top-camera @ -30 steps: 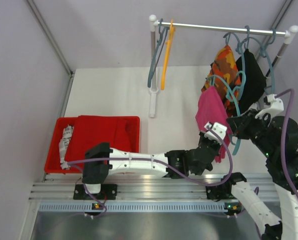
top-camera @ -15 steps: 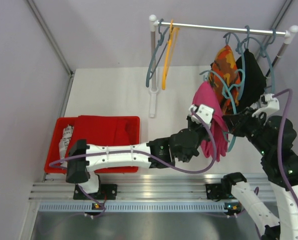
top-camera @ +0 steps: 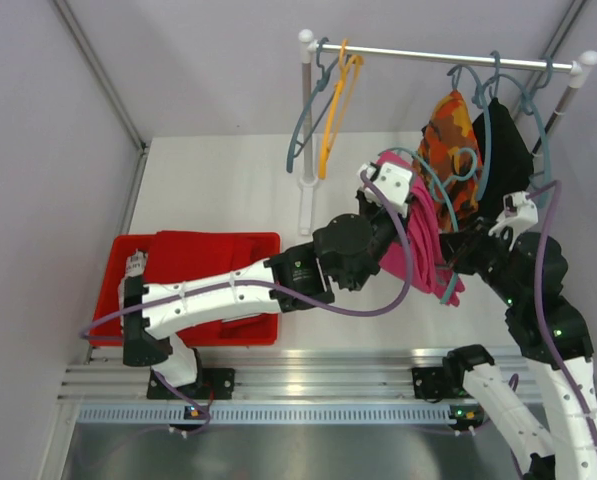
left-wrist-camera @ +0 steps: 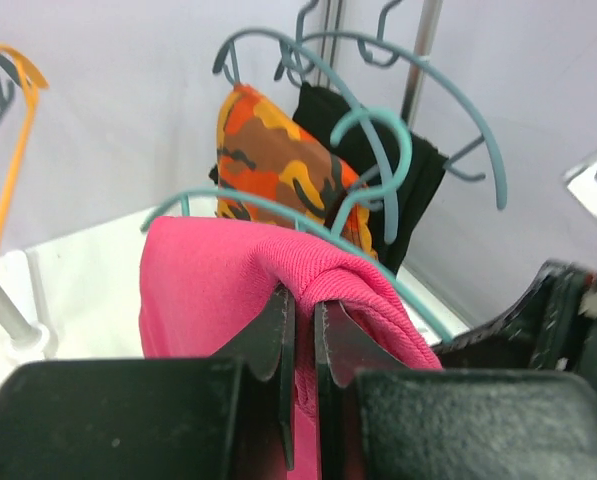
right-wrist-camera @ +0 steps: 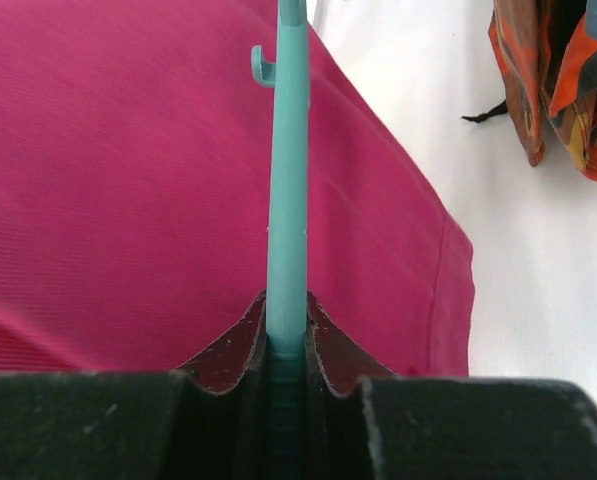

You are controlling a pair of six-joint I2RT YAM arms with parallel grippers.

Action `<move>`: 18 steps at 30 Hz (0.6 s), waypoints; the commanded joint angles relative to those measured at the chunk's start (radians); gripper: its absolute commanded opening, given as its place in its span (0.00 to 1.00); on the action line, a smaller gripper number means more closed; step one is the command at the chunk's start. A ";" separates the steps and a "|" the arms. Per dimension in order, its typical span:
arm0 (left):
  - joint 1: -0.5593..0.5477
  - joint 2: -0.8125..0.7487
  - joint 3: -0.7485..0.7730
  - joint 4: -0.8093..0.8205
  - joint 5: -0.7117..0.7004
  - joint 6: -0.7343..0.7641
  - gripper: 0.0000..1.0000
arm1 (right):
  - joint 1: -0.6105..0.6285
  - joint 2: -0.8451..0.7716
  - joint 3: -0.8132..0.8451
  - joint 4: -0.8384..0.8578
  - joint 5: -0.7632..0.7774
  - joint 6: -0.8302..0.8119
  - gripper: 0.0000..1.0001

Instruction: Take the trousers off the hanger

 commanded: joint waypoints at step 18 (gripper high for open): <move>0.063 -0.061 0.365 0.077 0.090 0.174 0.00 | -0.014 0.030 -0.136 0.071 0.017 -0.010 0.00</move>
